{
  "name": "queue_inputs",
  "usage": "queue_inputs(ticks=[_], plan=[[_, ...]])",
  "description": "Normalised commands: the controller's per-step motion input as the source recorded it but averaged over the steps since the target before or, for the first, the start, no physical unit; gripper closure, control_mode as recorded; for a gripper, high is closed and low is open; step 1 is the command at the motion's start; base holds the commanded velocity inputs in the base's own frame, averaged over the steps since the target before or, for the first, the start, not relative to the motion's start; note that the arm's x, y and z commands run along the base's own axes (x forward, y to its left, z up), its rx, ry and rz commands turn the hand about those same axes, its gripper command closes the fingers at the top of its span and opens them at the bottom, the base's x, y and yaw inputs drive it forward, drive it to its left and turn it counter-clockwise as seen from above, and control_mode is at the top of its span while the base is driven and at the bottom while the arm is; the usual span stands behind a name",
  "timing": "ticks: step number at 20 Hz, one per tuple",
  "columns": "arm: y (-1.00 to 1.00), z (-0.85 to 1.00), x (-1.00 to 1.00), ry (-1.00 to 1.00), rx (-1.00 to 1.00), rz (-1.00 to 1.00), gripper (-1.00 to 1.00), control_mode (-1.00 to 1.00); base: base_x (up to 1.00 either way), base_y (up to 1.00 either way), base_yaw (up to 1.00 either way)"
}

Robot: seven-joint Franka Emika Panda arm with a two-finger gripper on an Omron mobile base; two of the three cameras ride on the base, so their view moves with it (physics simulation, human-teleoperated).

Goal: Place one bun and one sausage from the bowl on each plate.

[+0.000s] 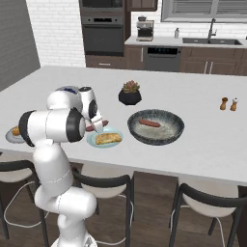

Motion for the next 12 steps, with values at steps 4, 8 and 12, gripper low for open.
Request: queue_inputs(ticks=[4, 8, 12], plan=[[-0.05, -0.36, 0.60, 0.00, 0.00, 0.00, 1.00, -1.00, 0.00, 0.00, 0.00], [-0.03, -0.07, 0.15, 0.00, 0.00, 0.00, -1.00, -1.00, 0.00, 0.00, 0.00], [-0.07, 0.00, 0.05, 0.00, 0.00, 0.00, -1.00, -1.00, 0.00, 0.00, 0.00]])
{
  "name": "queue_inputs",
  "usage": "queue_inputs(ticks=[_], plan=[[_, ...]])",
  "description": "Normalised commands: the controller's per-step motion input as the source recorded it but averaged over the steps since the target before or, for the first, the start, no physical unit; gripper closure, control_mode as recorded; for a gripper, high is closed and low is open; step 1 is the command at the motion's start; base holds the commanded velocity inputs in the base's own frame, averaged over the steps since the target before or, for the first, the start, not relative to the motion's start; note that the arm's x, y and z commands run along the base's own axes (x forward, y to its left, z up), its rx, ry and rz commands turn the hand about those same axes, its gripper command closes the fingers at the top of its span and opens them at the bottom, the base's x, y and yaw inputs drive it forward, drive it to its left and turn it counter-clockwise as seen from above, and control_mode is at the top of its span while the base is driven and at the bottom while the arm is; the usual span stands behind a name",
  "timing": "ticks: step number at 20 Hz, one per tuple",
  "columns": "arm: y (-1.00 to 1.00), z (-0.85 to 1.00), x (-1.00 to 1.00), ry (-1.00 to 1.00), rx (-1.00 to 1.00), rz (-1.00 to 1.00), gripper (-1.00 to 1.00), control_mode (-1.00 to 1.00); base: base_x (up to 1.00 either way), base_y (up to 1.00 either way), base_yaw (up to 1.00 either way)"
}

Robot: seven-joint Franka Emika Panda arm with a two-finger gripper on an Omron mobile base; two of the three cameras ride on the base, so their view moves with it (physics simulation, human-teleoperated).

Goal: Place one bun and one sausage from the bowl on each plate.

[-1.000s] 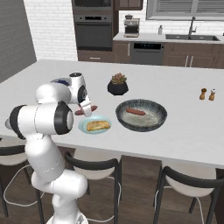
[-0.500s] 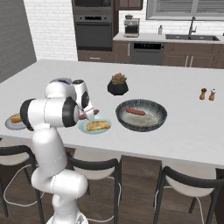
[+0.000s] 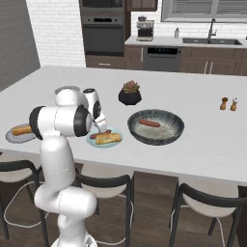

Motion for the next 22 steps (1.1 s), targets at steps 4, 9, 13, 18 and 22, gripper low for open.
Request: queue_inputs(ticks=[4, 9, 13, 18, 22], plan=[[-0.17, 0.06, 0.10, -0.01, 0.00, 0.00, -1.00, -1.00, 0.00, 0.00, 0.00], [-0.84, 0.90, -0.62, -0.25, 0.03, 0.02, -1.00, -1.00, 0.00, 0.00, 0.00], [-0.98, 1.00, -0.80, -0.41, 0.00, 0.01, -1.00, -1.00, 0.00, 0.00, 0.00], [-1.00, 0.75, -0.20, -0.15, 0.08, -0.05, -1.00, -1.00, 0.00, 0.00, 0.00], [-1.00, 0.70, 0.39, 0.13, 0.35, -0.02, -1.00, -1.00, 0.00, 0.00, 0.00]])
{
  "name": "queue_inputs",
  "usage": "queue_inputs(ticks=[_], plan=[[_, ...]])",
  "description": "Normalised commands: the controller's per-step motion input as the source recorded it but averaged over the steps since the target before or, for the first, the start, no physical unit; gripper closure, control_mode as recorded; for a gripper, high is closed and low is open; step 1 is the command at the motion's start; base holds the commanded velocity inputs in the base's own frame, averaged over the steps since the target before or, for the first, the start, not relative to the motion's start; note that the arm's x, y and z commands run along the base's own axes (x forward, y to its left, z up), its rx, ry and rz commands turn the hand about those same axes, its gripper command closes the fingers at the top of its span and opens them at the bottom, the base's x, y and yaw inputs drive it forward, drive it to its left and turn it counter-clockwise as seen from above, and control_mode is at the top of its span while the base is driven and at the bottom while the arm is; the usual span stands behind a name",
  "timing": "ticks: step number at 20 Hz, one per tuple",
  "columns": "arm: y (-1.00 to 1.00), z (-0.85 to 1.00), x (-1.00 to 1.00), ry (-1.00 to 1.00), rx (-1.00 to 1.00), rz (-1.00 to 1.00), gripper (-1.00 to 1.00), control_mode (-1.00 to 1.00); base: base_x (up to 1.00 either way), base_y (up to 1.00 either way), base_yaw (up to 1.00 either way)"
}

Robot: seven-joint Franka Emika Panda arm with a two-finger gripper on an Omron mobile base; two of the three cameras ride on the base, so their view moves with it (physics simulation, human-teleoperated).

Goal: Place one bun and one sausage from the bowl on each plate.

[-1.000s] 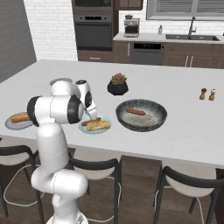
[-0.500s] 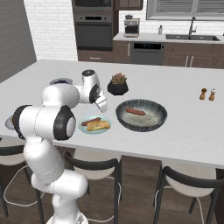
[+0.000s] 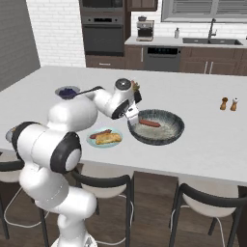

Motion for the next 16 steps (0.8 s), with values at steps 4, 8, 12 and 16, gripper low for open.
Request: queue_inputs(ticks=[4, 8, 12, 16], plan=[[-0.79, 0.09, 0.70, 0.42, 0.17, 0.00, -1.00, -1.00, 0.00, 0.00, 0.00], [-0.03, -0.26, 0.28, 0.28, -0.12, 0.00, -1.00, -1.00, 0.00, 0.00, 0.00], [0.05, -0.71, 0.16, 0.06, -0.26, 0.00, -1.00, -1.00, 0.00, 0.00, 0.00], [-0.01, -0.71, 0.15, -0.02, -0.06, -0.13, -1.00, -1.00, 0.00, 0.00, 0.00]])
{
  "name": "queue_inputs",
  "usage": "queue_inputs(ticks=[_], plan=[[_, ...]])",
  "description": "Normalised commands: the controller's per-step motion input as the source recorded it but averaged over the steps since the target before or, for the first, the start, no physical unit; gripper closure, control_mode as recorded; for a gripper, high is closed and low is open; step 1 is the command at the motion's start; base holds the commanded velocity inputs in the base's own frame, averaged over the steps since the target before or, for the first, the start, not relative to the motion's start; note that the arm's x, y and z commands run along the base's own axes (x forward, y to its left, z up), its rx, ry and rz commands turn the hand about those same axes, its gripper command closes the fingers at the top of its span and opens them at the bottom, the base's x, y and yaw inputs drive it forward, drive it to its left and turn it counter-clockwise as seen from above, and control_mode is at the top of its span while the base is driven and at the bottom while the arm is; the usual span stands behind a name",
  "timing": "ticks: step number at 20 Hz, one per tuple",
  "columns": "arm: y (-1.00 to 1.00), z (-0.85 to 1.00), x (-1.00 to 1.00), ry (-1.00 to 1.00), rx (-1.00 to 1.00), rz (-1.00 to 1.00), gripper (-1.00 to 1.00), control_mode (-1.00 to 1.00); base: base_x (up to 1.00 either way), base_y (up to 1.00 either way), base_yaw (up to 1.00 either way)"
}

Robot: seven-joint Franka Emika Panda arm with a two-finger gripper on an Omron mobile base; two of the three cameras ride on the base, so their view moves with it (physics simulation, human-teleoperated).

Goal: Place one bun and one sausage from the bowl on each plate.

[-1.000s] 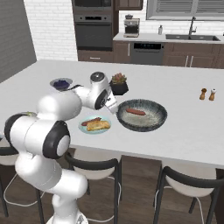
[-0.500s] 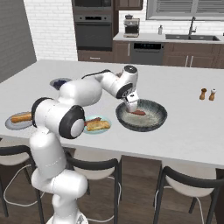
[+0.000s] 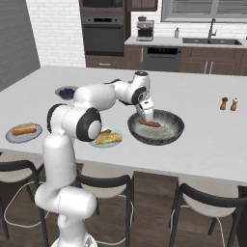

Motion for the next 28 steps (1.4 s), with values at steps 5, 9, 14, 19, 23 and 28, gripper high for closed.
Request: queue_inputs(ticks=[5, 9, 14, 19, 23, 28], plan=[[-0.13, -0.42, 0.27, -0.07, 0.00, -0.31, -1.00, -1.00, 0.00, 0.00, 0.00], [-0.23, -0.05, 0.54, 0.00, 0.00, -0.06, -1.00, -1.00, 0.00, 0.00, 0.00], [-0.50, -0.08, 0.18, 0.00, 0.02, 0.04, -1.00, -1.00, 0.00, 0.00, 0.00], [-0.13, -0.19, 0.11, 0.00, 0.05, 0.00, -1.00, -1.00, 0.00, 0.00, 0.00], [0.00, -0.22, 0.20, 0.00, 0.04, 0.00, -1.00, -1.00, 0.00, 0.00, 0.00], [0.00, -0.06, 0.45, 0.00, 0.02, 0.00, -1.00, -1.00, 0.00, 0.00, 0.00]])
